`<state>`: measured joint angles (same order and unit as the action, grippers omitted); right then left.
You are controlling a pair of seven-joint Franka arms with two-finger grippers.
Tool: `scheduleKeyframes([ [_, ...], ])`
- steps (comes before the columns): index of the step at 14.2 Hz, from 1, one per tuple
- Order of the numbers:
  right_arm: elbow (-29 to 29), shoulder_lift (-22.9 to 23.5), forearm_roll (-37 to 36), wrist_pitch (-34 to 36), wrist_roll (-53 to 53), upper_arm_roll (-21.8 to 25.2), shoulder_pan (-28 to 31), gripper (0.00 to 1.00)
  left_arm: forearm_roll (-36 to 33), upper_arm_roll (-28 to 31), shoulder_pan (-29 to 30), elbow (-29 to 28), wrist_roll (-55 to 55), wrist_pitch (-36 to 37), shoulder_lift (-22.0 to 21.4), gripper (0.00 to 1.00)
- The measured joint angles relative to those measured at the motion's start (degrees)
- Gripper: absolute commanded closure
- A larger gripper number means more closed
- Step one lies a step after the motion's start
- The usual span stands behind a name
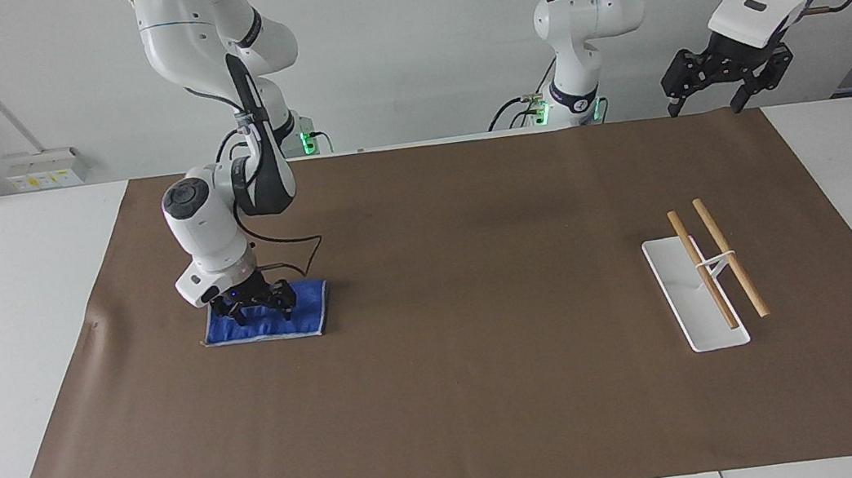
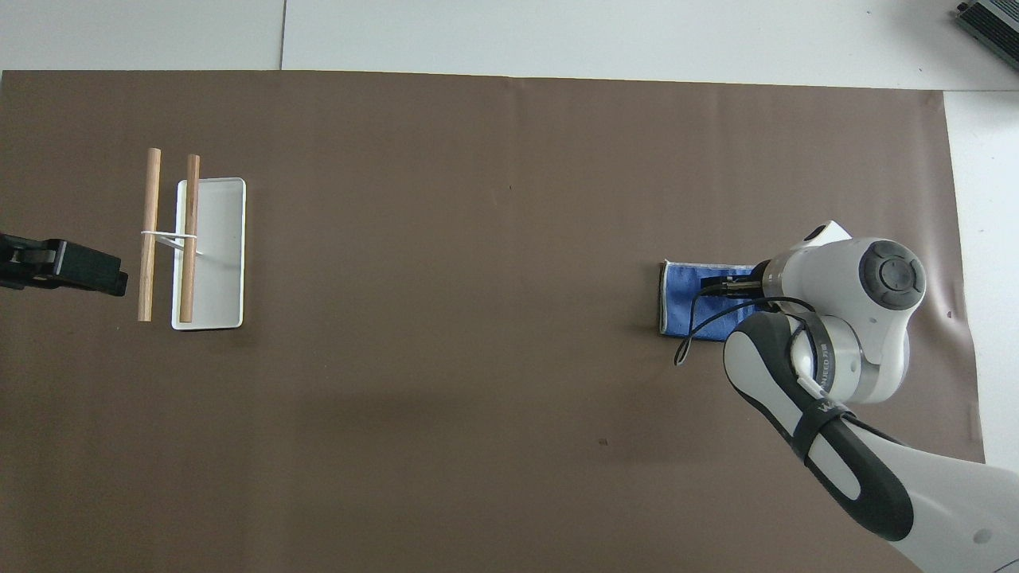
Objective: Right arm passes towel to left arm to hang
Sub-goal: 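Reach the right gripper to the blue towel and grasp its edge, then lift the towel with the right gripper while the left gripper approaches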
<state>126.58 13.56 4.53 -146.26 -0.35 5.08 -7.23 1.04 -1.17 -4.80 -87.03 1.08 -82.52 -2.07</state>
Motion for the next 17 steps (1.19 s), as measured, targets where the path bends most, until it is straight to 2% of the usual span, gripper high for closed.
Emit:
scheduleKeyframes([
  [1,0.22,0.0,0.01,0.0,-0.75,0.0,0.02,0.17,0.0,0.0,0.0,0.0,0.0,0.0,0.0,0.0],
  [3,0.74,-0.01,0.03,-0.24,-1.64,0.02,0.1,0.65,0.0,0.0,0.0,0.0,0.0,0.0,0.0,0.0],
  [4,0.75,-0.13,0.03,-0.34,-1.73,0.02,0.14,0.79,0.0,0.0,0.0,0.0,0.0,0.0,0.0,0.0],
  [6,0.75,-0.45,0.04,-0.34,-1.86,-0.01,0.03,0.99,0.0,0.0,0.0,0.0,0.0,0.0,0.0,0.0],
  [8,0.7,-0.61,0.06,-0.34,-2.5,-0.27,-0.15,1.0,0.0,0.0,0.0,0.0,0.0,0.0,0.0,0.0],
  [12,-1.02,-1.01,0.31,1.46,-2.73,-3.96,-0.18,1.0,0.0,0.0,0.0,0.0,0.0,0.0,0.0,0.0],
  [14,-3.49,-1.36,4.75,3.97,-2.78,-5.55,-0.22,1.0,0.0,0.0,0.0,0.0,0.0,0.0,0.0,0.0],
  [17,-9.08,-3.05,14.64,11.3,-4.62,-6.09,-0.3,1.0,0.0,0.0,0.0,0.0,0.0,0.0,0.0,0.0],
])
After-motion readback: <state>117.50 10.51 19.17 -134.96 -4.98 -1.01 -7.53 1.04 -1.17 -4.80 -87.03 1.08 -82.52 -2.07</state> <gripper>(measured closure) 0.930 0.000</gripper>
